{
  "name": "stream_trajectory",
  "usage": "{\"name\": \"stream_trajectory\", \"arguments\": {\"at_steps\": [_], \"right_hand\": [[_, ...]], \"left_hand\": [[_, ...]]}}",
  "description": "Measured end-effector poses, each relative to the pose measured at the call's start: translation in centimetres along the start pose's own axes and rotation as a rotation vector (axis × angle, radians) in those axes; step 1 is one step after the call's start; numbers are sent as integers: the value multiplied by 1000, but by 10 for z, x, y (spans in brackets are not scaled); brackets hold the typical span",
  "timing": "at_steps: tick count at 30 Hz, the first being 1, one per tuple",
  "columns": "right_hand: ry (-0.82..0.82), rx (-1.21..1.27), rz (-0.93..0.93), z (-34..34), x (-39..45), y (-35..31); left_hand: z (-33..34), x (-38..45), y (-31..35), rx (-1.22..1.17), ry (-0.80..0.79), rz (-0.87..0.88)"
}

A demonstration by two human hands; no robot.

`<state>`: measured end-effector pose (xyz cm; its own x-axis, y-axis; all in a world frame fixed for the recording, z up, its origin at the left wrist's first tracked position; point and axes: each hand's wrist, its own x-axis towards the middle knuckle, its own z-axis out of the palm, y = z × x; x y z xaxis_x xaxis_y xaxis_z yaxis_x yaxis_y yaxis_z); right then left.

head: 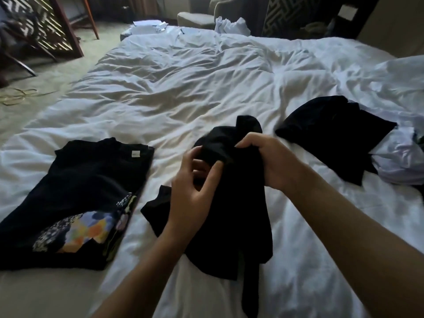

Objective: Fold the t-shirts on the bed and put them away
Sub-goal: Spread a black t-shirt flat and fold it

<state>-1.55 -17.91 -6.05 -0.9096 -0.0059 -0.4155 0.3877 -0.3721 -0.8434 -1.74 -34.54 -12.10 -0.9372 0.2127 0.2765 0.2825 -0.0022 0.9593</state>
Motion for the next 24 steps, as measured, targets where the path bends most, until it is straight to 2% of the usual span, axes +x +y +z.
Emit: {"name": "stream_trajectory", "arguments": {"at_steps": [2, 6, 10, 12, 15, 16, 17, 20, 21, 24], "right_hand": [[28, 43, -4, -2, 8, -7], [71, 199, -53, 5, 9, -23], [138, 268, -23, 10, -5, -62], [234, 195, 2, 12, -9, -82], [439, -72, 0, 15, -17, -98], [424, -104, 11, 16, -22, -101], [344, -98, 40, 17, -29, -103], [-51, -119, 120, 17, -56, -102], [-113, -106, 160, 15, -62, -99], [-117, -98, 229, 12, -79, -93]], "left_hand": [[-2, 1, -1, 18, -10, -58], [4, -11, 3, 321, -151, -100], [4, -5, 30, 303, -8, -215], [-2, 6, 51, 244, 12, -267], [-4, 25, 92, 154, -41, -284], [-2, 33, 107, 132, -50, -299], [0, 41, 122, 99, -42, -327], [6, 65, 160, -88, 54, -483], [7, 71, 170, -152, 78, -528], [8, 89, 194, -235, 149, -648]]}}
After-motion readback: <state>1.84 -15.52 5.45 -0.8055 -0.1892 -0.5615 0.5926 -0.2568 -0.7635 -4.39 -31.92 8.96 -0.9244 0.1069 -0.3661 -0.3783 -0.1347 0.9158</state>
